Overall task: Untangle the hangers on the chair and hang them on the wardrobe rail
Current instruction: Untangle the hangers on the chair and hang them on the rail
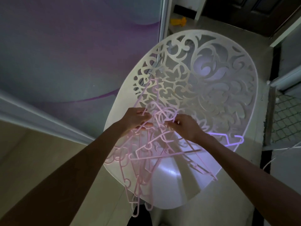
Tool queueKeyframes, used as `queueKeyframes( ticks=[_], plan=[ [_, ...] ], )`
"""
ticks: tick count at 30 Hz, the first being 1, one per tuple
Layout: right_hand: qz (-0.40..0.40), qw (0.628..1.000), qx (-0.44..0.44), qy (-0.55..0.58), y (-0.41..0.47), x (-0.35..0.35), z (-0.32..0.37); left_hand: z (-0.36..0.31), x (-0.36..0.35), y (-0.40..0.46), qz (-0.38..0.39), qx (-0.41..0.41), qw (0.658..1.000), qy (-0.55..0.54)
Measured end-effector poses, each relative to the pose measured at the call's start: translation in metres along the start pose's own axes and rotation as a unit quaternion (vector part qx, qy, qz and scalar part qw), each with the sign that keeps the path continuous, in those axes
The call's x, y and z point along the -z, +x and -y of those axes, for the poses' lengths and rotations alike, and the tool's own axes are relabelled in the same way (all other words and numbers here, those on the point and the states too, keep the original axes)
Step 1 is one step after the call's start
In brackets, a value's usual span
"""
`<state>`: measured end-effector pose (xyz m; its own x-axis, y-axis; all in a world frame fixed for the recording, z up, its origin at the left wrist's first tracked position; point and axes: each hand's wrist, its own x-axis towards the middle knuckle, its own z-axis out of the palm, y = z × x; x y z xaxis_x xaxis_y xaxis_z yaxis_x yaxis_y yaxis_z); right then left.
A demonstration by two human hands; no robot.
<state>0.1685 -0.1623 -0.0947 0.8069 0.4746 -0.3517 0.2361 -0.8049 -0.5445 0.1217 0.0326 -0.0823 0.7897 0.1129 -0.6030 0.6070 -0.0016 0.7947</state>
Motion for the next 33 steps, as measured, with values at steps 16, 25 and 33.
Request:
queueKeyframes(
  ticks=[16,25,33],
  plan=[
    [0.008,0.995,-0.021,0.094,-0.038,0.000,-0.036,-0.023,-0.009,-0.017,0.001,0.007,0.997,-0.081],
    [-0.094,0.987,-0.063,0.114,-0.036,0.004,-0.037,-0.046,0.010,-0.034,-0.065,0.030,0.997,0.043],
    [-0.076,0.987,-0.102,0.100,-0.012,0.009,-0.021,-0.036,0.002,-0.037,-0.139,-0.096,0.927,0.334]
  ],
)
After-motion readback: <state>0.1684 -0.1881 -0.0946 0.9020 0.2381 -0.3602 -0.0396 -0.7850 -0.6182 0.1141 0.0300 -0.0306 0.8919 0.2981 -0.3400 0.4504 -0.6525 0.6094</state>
